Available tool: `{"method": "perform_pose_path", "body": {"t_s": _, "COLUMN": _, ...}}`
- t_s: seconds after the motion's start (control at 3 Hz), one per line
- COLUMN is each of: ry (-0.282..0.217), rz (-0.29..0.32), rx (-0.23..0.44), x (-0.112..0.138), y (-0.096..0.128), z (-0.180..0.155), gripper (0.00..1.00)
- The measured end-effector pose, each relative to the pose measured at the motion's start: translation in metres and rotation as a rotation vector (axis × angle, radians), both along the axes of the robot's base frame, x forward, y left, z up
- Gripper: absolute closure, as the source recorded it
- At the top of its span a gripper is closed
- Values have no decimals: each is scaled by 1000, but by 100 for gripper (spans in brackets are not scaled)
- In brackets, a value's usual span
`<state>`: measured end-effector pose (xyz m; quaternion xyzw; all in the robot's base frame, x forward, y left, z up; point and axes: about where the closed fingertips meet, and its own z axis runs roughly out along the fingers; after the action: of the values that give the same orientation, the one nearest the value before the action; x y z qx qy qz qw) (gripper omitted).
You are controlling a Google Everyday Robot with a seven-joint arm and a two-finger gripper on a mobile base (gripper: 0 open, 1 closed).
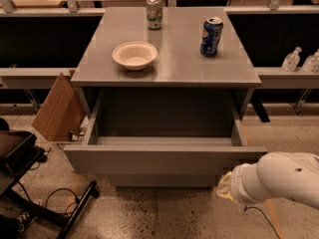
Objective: Close top drawer
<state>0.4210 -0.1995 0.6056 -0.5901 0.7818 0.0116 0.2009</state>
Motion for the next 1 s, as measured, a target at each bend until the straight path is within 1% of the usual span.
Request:
{"method": "perform_pose_path", "body": {"t_s": 0.33, "ry": -11, "rz": 26, "rx": 35, "x": 38, "y": 1, "z": -8, "gripper": 100}}
{"method": "perform_pose_path", "body": {"t_s": 0.67, "ry": -12, "rz": 45, "rx": 62, "x": 72, "y": 5, "z": -13, "gripper": 100}}
{"method": "perform_pose_path", "body": {"t_s": 1.0, "ry": -27, "rz": 58, "rx": 79, "x": 107, "y": 10, "z": -9, "gripper": 100}}
